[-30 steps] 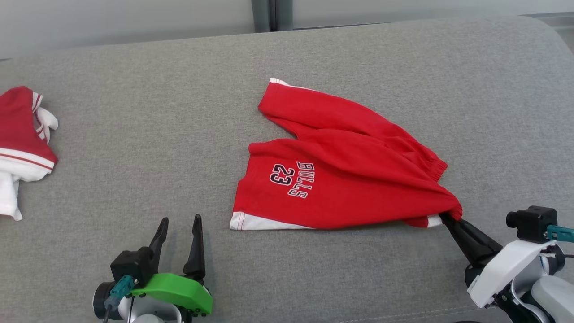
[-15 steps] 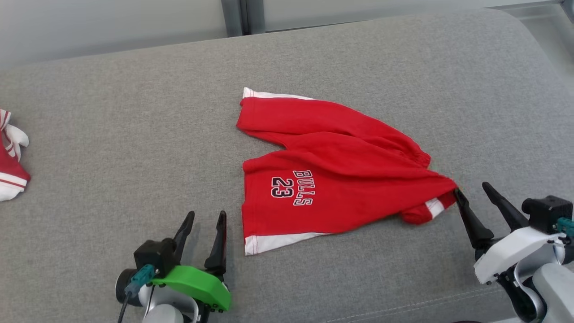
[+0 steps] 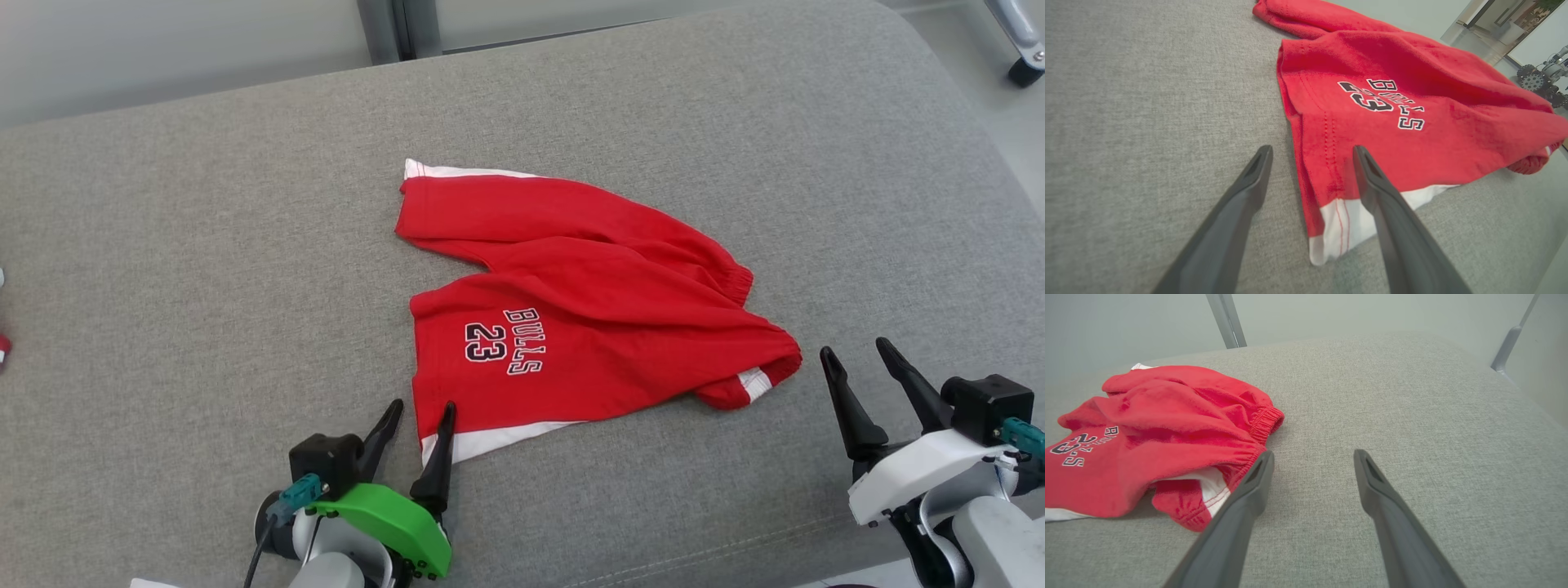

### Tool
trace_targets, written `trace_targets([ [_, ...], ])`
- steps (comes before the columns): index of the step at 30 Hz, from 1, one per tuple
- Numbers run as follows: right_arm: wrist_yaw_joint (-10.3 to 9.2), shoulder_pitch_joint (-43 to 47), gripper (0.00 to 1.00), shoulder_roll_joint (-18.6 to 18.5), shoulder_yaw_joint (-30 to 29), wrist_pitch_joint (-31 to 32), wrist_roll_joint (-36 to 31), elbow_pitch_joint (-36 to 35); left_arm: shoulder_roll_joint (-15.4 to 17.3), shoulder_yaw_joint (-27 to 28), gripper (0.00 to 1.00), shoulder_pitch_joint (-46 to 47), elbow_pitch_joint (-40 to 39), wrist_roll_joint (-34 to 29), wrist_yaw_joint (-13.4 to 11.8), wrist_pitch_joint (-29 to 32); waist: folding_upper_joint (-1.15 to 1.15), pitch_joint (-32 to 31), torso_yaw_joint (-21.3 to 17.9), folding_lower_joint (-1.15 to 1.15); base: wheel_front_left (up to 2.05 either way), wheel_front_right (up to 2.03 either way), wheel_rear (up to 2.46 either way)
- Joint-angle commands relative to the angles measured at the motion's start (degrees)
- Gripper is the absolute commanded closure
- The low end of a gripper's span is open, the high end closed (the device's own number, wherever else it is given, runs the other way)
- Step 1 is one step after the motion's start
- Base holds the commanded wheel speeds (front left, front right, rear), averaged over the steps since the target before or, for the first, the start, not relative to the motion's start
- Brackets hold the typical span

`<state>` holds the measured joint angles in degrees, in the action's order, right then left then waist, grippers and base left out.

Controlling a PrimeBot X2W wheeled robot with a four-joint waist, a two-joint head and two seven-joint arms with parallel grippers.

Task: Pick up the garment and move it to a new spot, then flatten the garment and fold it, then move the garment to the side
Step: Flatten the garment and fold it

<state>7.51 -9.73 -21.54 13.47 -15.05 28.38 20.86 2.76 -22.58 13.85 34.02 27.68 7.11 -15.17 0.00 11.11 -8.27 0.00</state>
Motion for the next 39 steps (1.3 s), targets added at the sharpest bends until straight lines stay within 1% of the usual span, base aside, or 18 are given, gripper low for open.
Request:
trace_targets([
  [1, -0.04, 0.1, 0.0, 0.4, -0.1, -0.2, -0.4, -0.3, 0.3, -0.2, 0.0, 0.9, 0.1, -0.1, 0.2, 0.0, 0.0, 0.0, 0.0, 0.0, 0.0, 0.0, 0.0],
  [6, -0.04, -0.4, 0.0, 1.2, -0.4, -0.2, -1.5, -1.0, 0.3, -1.1, 0.01, 1.3, -0.1, -0.3, 0.3, 0.0, 0.0, 0.5, 0.2, 0.0, 0.0, 0.0, 0.0],
  [7, -0.04, -0.4, 0.0, 1.4, -0.4, -0.2, -1.7, -1.2, 0.3, -1.4, 0.2, 1.5, -0.2, -0.4, 0.3, 0.0, 0.0, 0.6, 0.2, 0.0, 0.0, 0.0, 0.0],
  [8, -0.04, -0.5, 0.0, 1.5, -0.5, -0.2, -1.8, -1.3, 0.3, -1.5, 0.47, 1.6, -0.4, -0.6, 0.3, 0.0, 0.0, 0.7, 0.2, 0.0, 0.0, 0.0, 0.0],
  [9, -0.04, -0.5, 0.0, 1.6, -0.5, -0.2, -2.0, -1.4, 0.3, -1.6, 0.7, 1.7, -0.7, -0.7, 0.4, 0.0, 0.0, 0.7, 0.2, 0.0, 0.0, 0.0, 0.0],
  [10, -0.04, -0.5, 0.0, 1.6, -0.6, -0.2, -2.1, -1.5, 0.3, -1.7, 1.0, 1.8, -1.1, -1.1, 0.4, 0.0, 0.0, 0.8, 0.2, 0.0, 0.0, 0.0, 0.0],
  [16, -0.04, -0.7, 0.0, 1.9, -1.1, -0.2, -2.5, -1.9, 0.3, -1.1, 1.0, 2.1, -4.1, -1.5, 0.4, 0.0, 0.0, 1.4, 0.4, 0.0, 0.0, 0.0, 0.0],
  [19, -0.04, -0.8, 0.0, 2.1, -1.8, -0.2, -2.5, -2.2, 0.3, 1.7, 1.0, 2.7, -8.2, -1.8, 0.4, 0.0, 0.0, 1.7, 0.7, 0.0, 0.0, 0.0, 0.0],
  [21, -0.04, -1.1, 0.0, 2.2, -2.2, -0.2, -2.8, -2.5, 0.3, 4.8, 1.0, 2.9, -11.3, -2.0, 0.4, 0.0, 0.0, 1.9, 1.2, 0.0, 0.0, 0.0, 0.0],
  [23, -0.04, -1.4, 0.0, 2.5, -2.2, -0.2, -2.9, -2.7, 0.3, 7.7, 1.0, 3.4, -12.4, -2.6, 0.4, 0.0, 0.0, 2.1, 1.7, 0.0, 0.0, 0.0, 0.0],
  [25, -0.04, -1.8, 0.0, 2.7, -1.7, -0.2, -3.0, -2.8, 0.3, 10.8, 1.0, 5.1, -12.1, -4.5, 0.4, 0.0, 0.0, 2.4, 2.2, 0.0, 0.0, 0.0, 0.0],
  [29, -0.04, -3.5, 0.0, 3.2, 0.1, -0.2, -3.1, -3.1, 0.4, 16.9, 1.0, 8.6, -7.8, -8.9, -1.3, 0.0, 0.0, 3.4, 3.0, 0.0, 0.0, 0.0, 0.0],
  [30, -0.04, -3.5, 0.0, 3.2, 0.1, -0.2, -3.1, -3.1, 0.4, 16.9, 1.0, 8.6, -7.8, -8.9, -1.3, 0.0, 0.0, 3.4, 3.0, 0.0, 0.0, 0.0, 0.0],
  [32, -0.04, -4.5, 0.0, 3.4, 1.2, -0.2, -3.0, -3.3, 1.7, 19.0, 1.0, 10.7, -3.8, -10.8, -2.3, 0.0, 0.0, 4.2, 3.2, 0.0, 0.0, 0.0, 0.0],
  [34, -0.04, -5.8, 0.0, 3.9, 2.3, -0.2, -2.9, -3.5, 3.2, 21.2, 1.0, 13.0, -0.3, -12.7, -4.0, 0.0, 0.0, 5.2, 3.0, 0.0, 0.0, 0.0, 0.0],
  [36, -0.04, -7.0, 0.0, 4.2, 3.4, -0.2, -2.9, -3.8, 4.0, 22.8, 1.0, 14.5, 3.5, -13.2, -4.8, 0.0, 0.0, 6.1, 2.7, 0.0, 0.0, 0.0, 0.0],
  [38, -0.04, -8.1, 0.0, 4.5, 4.3, -0.2, -2.9, -4.0, 5.0, 23.8, 1.0, 16.1, 6.1, -14.3, -4.9, 0.0, 0.0, 6.8, 2.5, 0.0, 0.0, 0.0, 0.0],
  [39, -0.04, -8.3, 0.0, 4.8, 4.8, -0.2, -2.8, -4.0, 5.1, 24.3, 0.8, 16.6, 7.1, -14.5, -4.9, 0.0, 0.0, 6.9, 2.5, 0.0, 0.0, 0.0, 0.0],
])
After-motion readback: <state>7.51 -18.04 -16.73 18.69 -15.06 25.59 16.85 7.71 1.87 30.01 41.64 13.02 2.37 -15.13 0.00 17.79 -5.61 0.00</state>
